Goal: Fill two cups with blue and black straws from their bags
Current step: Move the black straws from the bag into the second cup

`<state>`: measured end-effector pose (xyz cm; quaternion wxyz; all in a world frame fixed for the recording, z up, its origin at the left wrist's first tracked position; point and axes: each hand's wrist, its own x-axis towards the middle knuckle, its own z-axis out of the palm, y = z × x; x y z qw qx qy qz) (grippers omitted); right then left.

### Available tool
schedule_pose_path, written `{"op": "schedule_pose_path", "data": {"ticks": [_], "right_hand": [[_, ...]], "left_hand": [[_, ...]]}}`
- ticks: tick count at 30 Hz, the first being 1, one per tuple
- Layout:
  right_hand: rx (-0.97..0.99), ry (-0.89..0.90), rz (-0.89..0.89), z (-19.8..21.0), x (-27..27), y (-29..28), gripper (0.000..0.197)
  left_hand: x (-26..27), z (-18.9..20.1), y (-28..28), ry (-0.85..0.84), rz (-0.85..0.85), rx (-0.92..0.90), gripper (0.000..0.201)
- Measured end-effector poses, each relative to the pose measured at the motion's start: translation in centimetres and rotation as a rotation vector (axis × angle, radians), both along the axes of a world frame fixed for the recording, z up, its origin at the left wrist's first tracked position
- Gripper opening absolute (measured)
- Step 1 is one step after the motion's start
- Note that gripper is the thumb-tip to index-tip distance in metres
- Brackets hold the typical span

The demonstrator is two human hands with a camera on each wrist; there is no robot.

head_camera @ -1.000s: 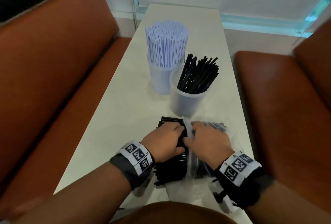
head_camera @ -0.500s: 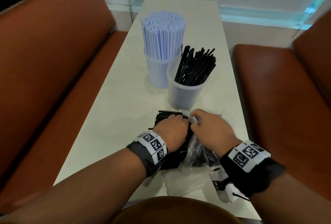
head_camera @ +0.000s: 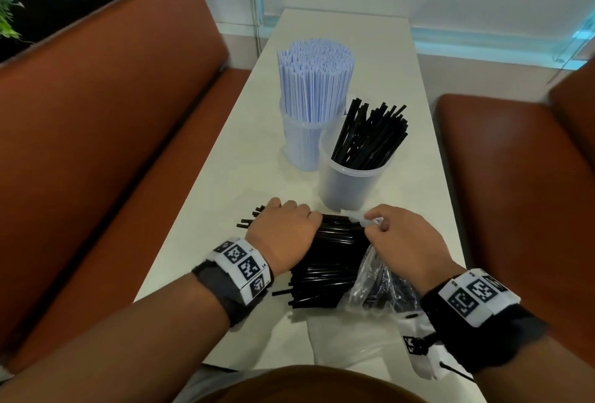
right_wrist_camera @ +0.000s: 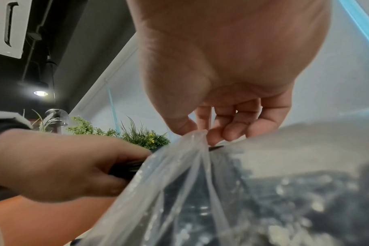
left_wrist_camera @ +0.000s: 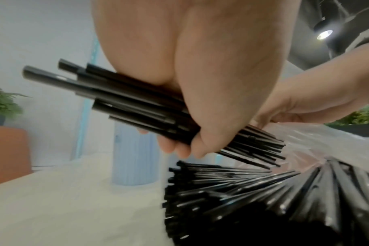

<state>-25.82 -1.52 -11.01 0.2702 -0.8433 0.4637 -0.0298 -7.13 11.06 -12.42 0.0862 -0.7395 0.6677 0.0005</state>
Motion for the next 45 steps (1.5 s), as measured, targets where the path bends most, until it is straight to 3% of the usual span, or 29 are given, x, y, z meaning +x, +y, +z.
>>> {"op": "schedule_pose_path", "data": {"ticks": [6, 8, 10, 14, 17, 20, 25, 27, 29, 32, 34, 36, 38, 45], "right_hand": [[-0.010, 0.038, 0.020, -0.6, 0.4, -0.4, 0.025], [-0.054, -0.050, 0.026, -0.6, 0.9, -0.3, 0.031], [-0.058, -0.293, -0.006, -0.1, 1.6, -0.1, 0.036], [0.210, -0.873, -0.144, 1.8, 3.6, 1.0, 0.036], [0.362, -0.934, -0.140, 2.6, 5.3, 1.9, 0.037], [0.304, -1.085, -0.260, 3.3, 5.6, 1.9, 0.023], [0.260, -0.898, -0.124, 2.4, 5.6, 2.5, 0.029], [0.390, -1.056, -0.236, 2.4, 5.9, 2.1, 0.026], [0.631, -1.196, -0.384, 2.6, 5.8, 1.1, 0.035], [0.816, -1.147, -0.469, 2.3, 5.5, 0.5, 0.047], [0.913, -1.103, -0.506, 2.1, 5.5, 0.6, 0.051], [1.009, -1.092, -0.539, 2.3, 5.6, 0.7, 0.057], [1.089, -1.115, -0.533, 2.6, 5.8, 0.8, 0.064], [1.231, -1.131, -0.427, 2.5, 5.3, 0.2, 0.070]], "left_hand": [[5.7, 0.4, 3.1, 0.012, 0.105, 0.042, 0.026], [6.9, 0.8, 3.7, 0.052, 0.140, 0.012, 0.022], [7.3, 1.2, 3.8, 0.115, 0.154, -0.057, 0.017], [5.7, 2.2, 3.0, 0.274, 0.124, -0.199, 0.022], [3.4, 2.8, 1.7, 0.316, 0.026, -0.272, 0.027], [2.5, 3.3, 0.7, 0.307, 0.047, -0.332, 0.024], [0.7, 3.1, -0.7, 0.331, 0.033, -0.360, 0.033], [0.7, 3.0, -1.2, 0.388, 0.062, -0.354, 0.030], [1.6, 3.4, -1.4, 0.594, 0.175, -0.397, 0.021], [2.1, 5.6, -2.1, 1.191, 0.283, -0.699, 0.012], [1.7, 8.0, -2.8, 1.624, 0.217, -0.954, 0.017], [1.6, 9.5, -3.6, 1.919, 0.137, -1.096, 0.025], [1.0, 10.2, -4.4, 2.052, 0.136, -1.145, 0.022], [-1.5, 9.4, -6.0, 2.016, 0.305, -1.121, 0.017]]}}
